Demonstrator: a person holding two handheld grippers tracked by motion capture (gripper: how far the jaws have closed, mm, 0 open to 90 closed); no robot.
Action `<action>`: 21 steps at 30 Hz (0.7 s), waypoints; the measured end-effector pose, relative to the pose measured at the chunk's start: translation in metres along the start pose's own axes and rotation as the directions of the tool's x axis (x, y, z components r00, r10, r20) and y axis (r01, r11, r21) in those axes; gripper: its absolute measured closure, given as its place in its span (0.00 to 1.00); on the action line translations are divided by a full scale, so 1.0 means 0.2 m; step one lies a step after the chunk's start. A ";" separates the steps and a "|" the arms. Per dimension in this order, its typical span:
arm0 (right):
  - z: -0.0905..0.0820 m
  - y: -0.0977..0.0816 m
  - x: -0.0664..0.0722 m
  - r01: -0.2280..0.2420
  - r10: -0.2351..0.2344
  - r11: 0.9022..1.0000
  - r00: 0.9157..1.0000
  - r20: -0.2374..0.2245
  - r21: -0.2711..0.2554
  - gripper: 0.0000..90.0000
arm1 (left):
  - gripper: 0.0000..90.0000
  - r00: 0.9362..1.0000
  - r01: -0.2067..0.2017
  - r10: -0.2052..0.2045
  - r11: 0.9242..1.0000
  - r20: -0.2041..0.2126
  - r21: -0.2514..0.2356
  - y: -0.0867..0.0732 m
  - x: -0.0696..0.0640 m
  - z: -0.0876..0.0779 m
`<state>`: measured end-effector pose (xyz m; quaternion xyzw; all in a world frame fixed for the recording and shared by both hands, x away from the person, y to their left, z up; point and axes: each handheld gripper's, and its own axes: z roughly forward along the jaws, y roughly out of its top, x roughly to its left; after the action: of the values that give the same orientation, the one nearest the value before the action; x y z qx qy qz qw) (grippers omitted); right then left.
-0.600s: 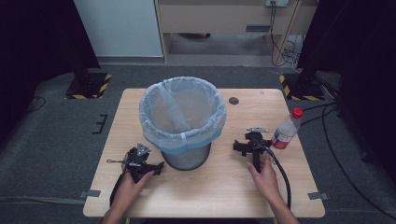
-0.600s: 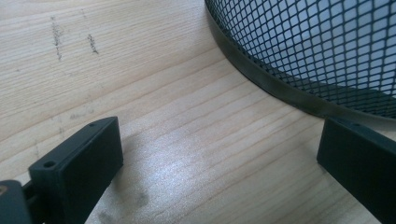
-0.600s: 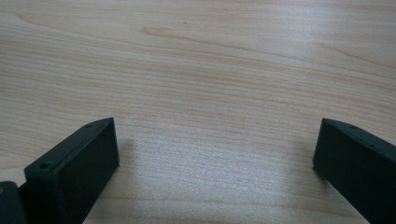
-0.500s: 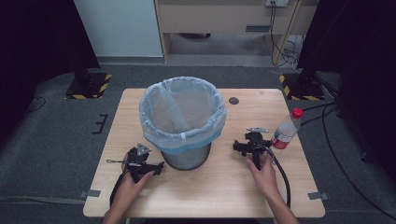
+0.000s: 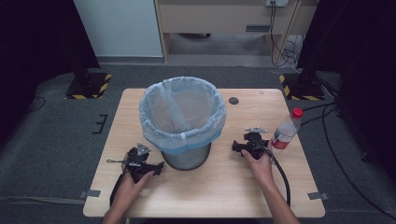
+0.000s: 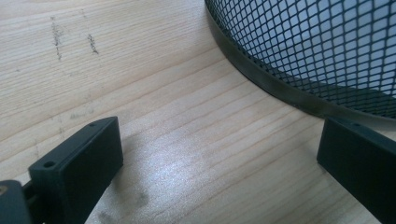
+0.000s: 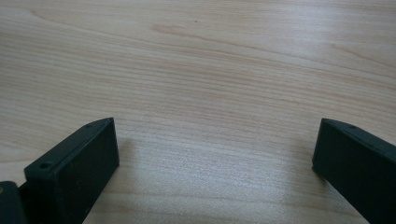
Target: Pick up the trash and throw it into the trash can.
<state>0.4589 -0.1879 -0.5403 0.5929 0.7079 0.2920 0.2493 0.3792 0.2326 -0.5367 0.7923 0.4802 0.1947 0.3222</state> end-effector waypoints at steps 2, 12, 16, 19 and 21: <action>-0.01 0.00 0.00 0.022 -0.022 1.000 1.000 -0.023 0.003 0.01 | 0.00 1.000 0.000 0.000 1.000 0.000 0.000 0.00 0.00 0.00; -0.09 -0.04 0.00 0.111 -0.111 0.994 0.993 -0.041 -0.003 0.07 | 0.00 1.000 0.000 0.000 1.000 0.000 0.000 0.00 0.00 0.00; -0.17 -0.06 0.01 0.158 -0.160 0.987 0.986 -0.052 -0.035 0.06 | 0.00 1.000 0.000 0.000 1.000 0.000 0.000 0.00 0.00 0.00; -0.24 -0.08 0.00 0.166 -0.171 0.984 0.982 -0.078 -0.070 0.05 | 0.00 1.000 0.000 0.000 1.000 0.000 0.000 0.00 0.00 0.00; -0.28 -0.10 -0.01 0.172 -0.178 0.983 0.980 -0.088 -0.067 0.05 | 0.00 1.000 0.000 0.000 1.000 0.000 0.000 0.00 0.00 0.00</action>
<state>0.4056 -0.1985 -0.5159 0.5064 0.7592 0.3172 0.2581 0.3791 0.2326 -0.5367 0.7923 0.4802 0.1947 0.3222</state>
